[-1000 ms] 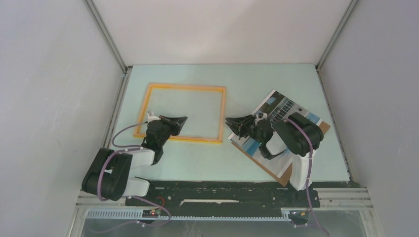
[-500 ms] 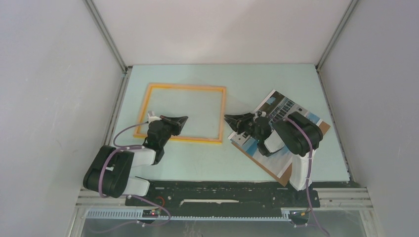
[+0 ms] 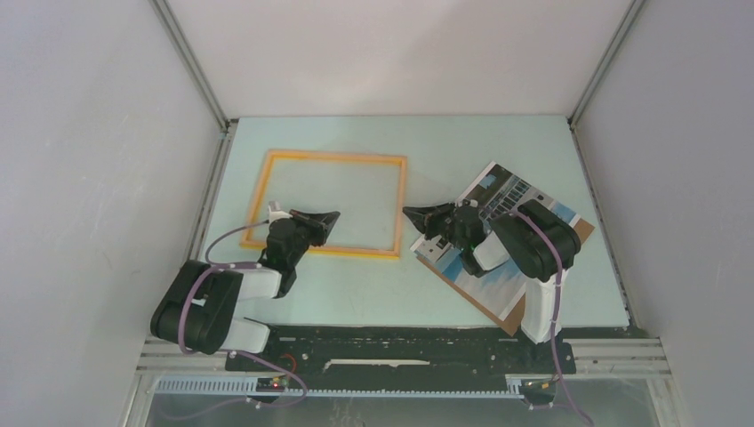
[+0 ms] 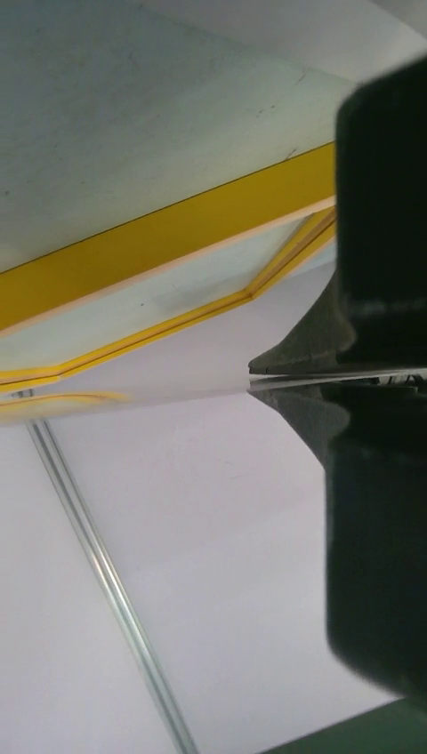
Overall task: Put the photo into the frame
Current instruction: Adjust the photo frame item on the photo frame.
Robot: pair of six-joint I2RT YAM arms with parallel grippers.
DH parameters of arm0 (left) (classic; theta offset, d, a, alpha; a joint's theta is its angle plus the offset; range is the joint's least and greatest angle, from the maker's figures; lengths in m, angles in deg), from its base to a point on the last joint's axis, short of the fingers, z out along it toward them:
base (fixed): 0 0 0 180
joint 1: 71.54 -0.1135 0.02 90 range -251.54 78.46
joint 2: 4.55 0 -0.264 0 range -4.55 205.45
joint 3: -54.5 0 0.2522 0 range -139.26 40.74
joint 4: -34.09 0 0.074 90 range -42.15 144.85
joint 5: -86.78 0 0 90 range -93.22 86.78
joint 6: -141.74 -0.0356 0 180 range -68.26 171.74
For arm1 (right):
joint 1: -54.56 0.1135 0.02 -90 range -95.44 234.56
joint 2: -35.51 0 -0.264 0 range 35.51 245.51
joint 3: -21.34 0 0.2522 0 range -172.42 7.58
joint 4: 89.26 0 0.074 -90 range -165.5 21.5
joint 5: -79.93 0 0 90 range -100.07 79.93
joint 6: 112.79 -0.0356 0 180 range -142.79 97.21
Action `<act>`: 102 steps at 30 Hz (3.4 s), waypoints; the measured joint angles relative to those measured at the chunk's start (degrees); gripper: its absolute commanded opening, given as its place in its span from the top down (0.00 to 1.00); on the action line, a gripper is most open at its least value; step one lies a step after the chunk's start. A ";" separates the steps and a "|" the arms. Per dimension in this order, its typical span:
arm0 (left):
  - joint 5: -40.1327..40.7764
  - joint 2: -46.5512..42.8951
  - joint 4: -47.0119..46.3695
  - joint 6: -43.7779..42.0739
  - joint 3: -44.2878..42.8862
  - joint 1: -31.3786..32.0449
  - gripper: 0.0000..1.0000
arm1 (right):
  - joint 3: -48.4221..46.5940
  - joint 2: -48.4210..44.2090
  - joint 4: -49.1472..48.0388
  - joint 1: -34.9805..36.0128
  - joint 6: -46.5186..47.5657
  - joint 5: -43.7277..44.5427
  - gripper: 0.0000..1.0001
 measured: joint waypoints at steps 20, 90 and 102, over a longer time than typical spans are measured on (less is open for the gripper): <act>0.74 -35.89 48.76 -18.95 -0.17 -4.66 0.00 | -15.43 11.85 0.26 -7.15 14.51 -16.61 1.00; -12.02 30.12 68.83 -45.53 -57.27 -39.43 0.00 | -38.51 26.21 8.15 -4.35 17.77 -32.30 1.00; -13.40 30.38 68.28 -45.57 -57.27 -39.69 0.00 | -39.39 26.21 8.48 -4.92 18.05 -35.56 1.00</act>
